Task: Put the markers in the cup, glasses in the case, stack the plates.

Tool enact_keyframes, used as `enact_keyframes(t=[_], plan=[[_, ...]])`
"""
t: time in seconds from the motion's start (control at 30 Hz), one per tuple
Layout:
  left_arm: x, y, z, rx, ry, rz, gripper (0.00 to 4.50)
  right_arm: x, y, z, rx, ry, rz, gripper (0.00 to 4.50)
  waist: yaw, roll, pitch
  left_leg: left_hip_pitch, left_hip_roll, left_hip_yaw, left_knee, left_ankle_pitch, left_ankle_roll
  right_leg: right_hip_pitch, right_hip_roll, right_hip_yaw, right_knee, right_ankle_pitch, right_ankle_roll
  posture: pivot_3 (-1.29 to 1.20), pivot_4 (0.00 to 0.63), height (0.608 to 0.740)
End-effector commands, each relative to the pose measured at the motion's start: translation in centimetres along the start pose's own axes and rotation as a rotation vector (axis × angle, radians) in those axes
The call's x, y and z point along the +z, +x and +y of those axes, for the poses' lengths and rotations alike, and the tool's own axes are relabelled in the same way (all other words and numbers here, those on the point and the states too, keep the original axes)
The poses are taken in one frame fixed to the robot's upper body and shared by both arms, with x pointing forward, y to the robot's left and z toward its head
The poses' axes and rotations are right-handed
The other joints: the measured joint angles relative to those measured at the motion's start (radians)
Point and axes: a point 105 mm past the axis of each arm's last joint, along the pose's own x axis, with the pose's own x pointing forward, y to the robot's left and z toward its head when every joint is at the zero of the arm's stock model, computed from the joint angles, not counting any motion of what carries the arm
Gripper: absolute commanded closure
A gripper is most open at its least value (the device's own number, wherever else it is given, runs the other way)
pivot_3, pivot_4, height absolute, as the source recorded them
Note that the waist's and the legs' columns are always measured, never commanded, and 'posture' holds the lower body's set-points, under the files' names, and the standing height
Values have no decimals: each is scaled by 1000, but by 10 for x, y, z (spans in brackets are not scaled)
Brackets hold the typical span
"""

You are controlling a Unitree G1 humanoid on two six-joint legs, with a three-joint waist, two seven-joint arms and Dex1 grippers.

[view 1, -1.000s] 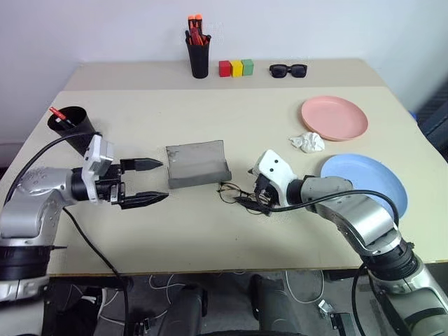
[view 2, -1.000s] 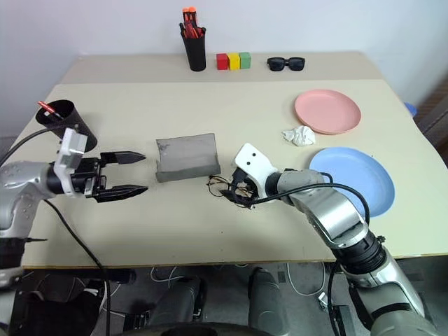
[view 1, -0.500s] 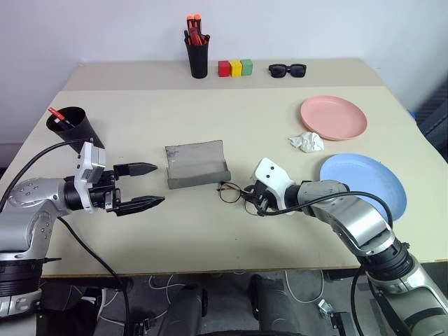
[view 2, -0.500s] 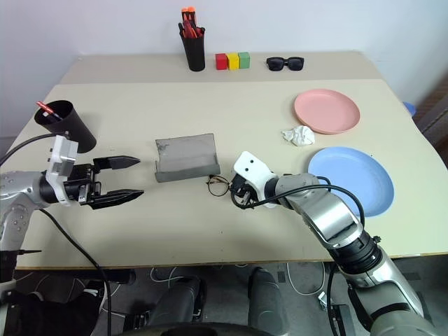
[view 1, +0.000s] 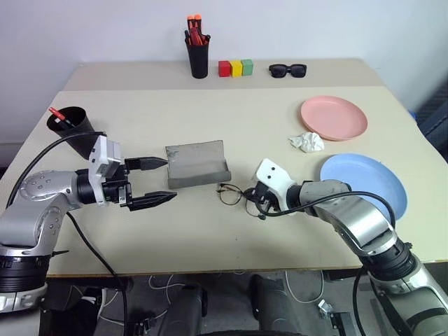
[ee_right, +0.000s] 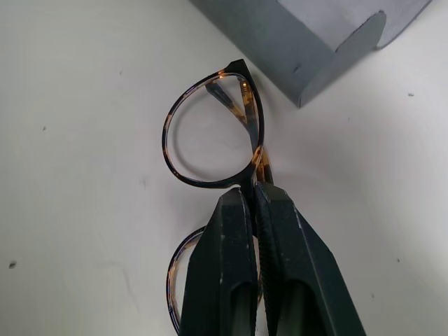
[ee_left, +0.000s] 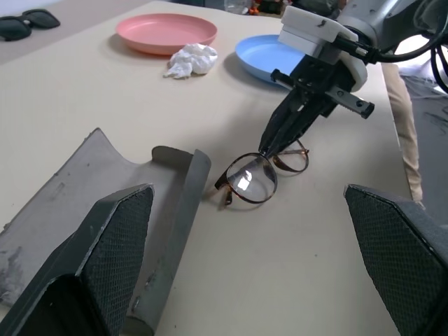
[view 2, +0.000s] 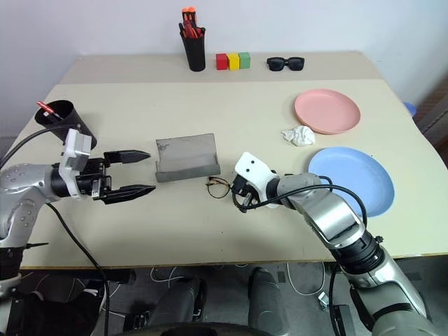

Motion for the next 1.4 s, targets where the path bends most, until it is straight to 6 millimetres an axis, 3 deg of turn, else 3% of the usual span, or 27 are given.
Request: enact_keyframes(t=[0.03, 0.13, 0.2, 0.27, 0.33, 0.43, 0.6, 0.7, 1.0, 1.13, 1.3, 1.4], plan=[[15, -3, -1, 8, 24, -41, 0, 39, -29, 2, 58, -37, -142, 4484, -1, 0, 0, 0, 0, 0, 0, 0, 0, 0, 0, 0, 0, 0, 0, 0, 150, 740], [17, -9, 2, 32, 6, -58, 0, 60, -42, -1, 63, -46, -219, 4484, -6, 0, 0, 0, 0, 0, 0, 0, 0, 0, 0, 0, 0, 0, 0, 0, 150, 740], [19, -18, 8, 84, -22, -82, 0, 90, -44, -20, -35, -87, -344, 4484, -9, 0, 0, 1, 1, 0, -1, 0, 0, 0, 1, 0, 0, 0, 0, 0, 150, 740], [20, -30, 15, 142, -42, -94, 0, 111, -40, -31, -94, -105, -429, 4484, -12, 0, 0, 1, 1, 0, -1, 0, 0, 0, 1, 0, 0, 0, -1, 0, 150, 740], [20, -36, 18, 168, -44, -88, 0, 116, -34, -33, -107, -126, -448, 4484, -8, 1, 0, 1, 1, 0, -1, 0, 0, -1, 1, 0, 0, -1, -1, 0, 150, 740], [13, -56, 26, 264, -47, -63, 0, 129, -5, -28, -97, -216, -493, 4484, -7, 1, 0, 0, 1, 0, -2, 0, 0, -1, 1, 0, -1, -1, -1, 0, 150, 740], [6, -70, 23, 294, -54, -54, 0, 149, 30, -20, -60, -288, -573, 4484, -16, 1, 1, 0, 1, 1, -2, 0, 0, -3, 1, 0, 0, 0, -1, 0, 150, 740], [0, -81, 21, 322, -62, -45, 0, 145, 49, -14, -44, -364, -568, 4484, -23, 1, 1, 0, 1, 1, -3, 0, -1, -3, 1, 0, 0, 0, -1, 0, 150, 740], [-13, -95, 14, 344, -80, -35, 0, 146, 76, -12, -52, -429, -597, 4484, -38, 2, 1, 0, 1, 0, -5, 1, -2, -5, 1, 0, 1, -1, -2, 0, 150, 740], [-13, -93, 14, 338, -67, -35, 0, 135, 87, -12, -38, -462, -570, 4484, -40, 2, 1, 0, 1, 0, -5, 1, -3, -5, 1, 0, 2, -1, -3, 0, 150, 740], [-13, -90, 13, 330, -59, -31, 0, 108, 98, -5, 12, -522, -474, 4484, -43, 2, 1, 0, 1, 0, -5, 1, -3, -5, 1, 0, 2, -1, -3, 0, 150, 740], [-4, -78, 12, 318, -42, -36, 0, 91, 102, -9, 17, -522, -387, 4484, -44, 2, 1, 0, 1, 0, -6, 1, -3, -5, 1, 0, 2, -1, -3, 0, 150, 740]])
